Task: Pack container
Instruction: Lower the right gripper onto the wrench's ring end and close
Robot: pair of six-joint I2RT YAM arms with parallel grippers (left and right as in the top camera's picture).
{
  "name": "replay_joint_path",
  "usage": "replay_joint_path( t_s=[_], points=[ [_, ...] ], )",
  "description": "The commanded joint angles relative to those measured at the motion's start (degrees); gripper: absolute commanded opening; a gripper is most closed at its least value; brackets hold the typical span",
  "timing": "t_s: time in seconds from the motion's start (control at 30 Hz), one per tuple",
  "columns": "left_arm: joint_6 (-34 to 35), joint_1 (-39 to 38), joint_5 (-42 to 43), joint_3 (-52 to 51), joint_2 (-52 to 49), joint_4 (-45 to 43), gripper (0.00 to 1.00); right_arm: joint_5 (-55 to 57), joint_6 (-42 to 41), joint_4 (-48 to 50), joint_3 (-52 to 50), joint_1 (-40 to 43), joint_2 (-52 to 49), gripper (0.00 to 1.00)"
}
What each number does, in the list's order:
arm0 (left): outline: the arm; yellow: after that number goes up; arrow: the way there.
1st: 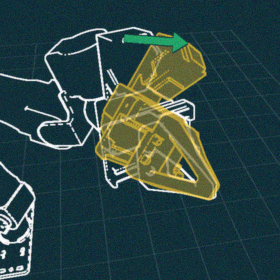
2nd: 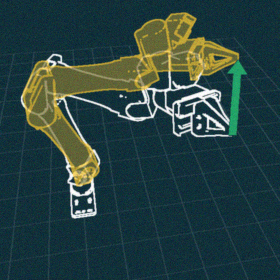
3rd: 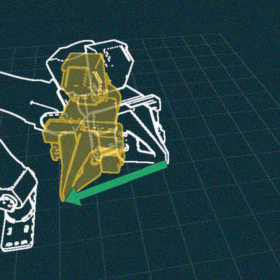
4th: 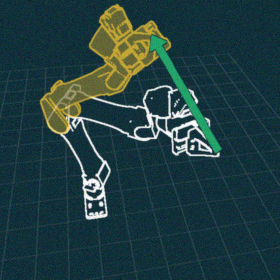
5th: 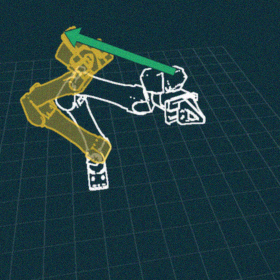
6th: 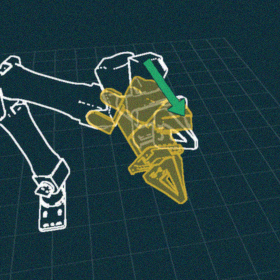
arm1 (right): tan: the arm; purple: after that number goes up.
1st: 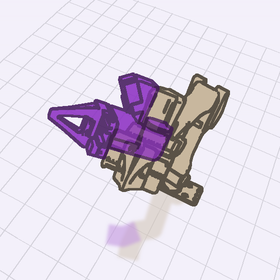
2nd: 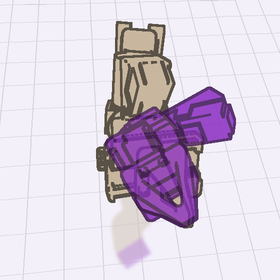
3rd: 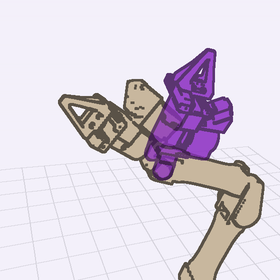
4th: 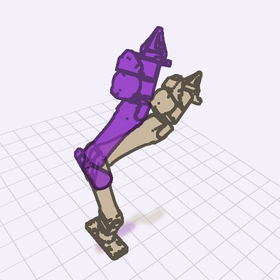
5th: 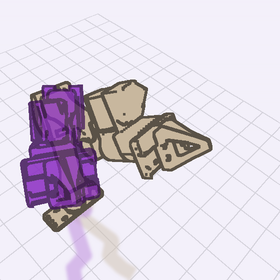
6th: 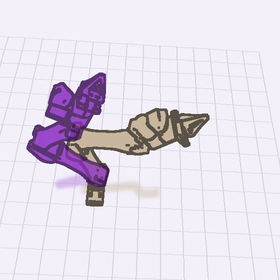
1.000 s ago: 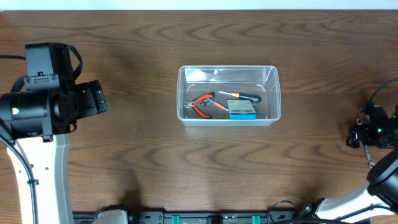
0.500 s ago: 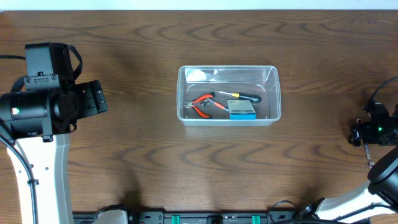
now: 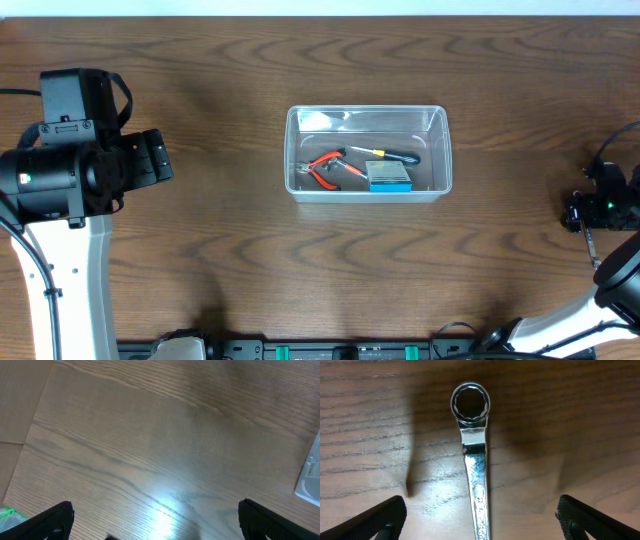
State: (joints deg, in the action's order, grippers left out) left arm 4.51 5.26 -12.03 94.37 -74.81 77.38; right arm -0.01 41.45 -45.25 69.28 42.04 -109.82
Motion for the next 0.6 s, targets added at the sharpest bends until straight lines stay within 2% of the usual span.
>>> replay_joint_path(
  t_s=[0.0,0.43,0.57],
  points=[
    [0.5,0.3,-0.5,0.3,0.0,0.1,0.98,-0.3,0.2,0.1,0.0,-0.5,-1.6,0.99],
    [0.5,0.3,-0.5,0.3,-0.1,0.1,0.98,-0.3,-0.3,1.5,0.0,-0.5,-2.8,0.99],
    [0.5,0.3,-0.5,0.3,0.0,0.1,0.98,-0.3,-0.3,1.8,0.0,-0.5,-2.8,0.92]
  ],
)
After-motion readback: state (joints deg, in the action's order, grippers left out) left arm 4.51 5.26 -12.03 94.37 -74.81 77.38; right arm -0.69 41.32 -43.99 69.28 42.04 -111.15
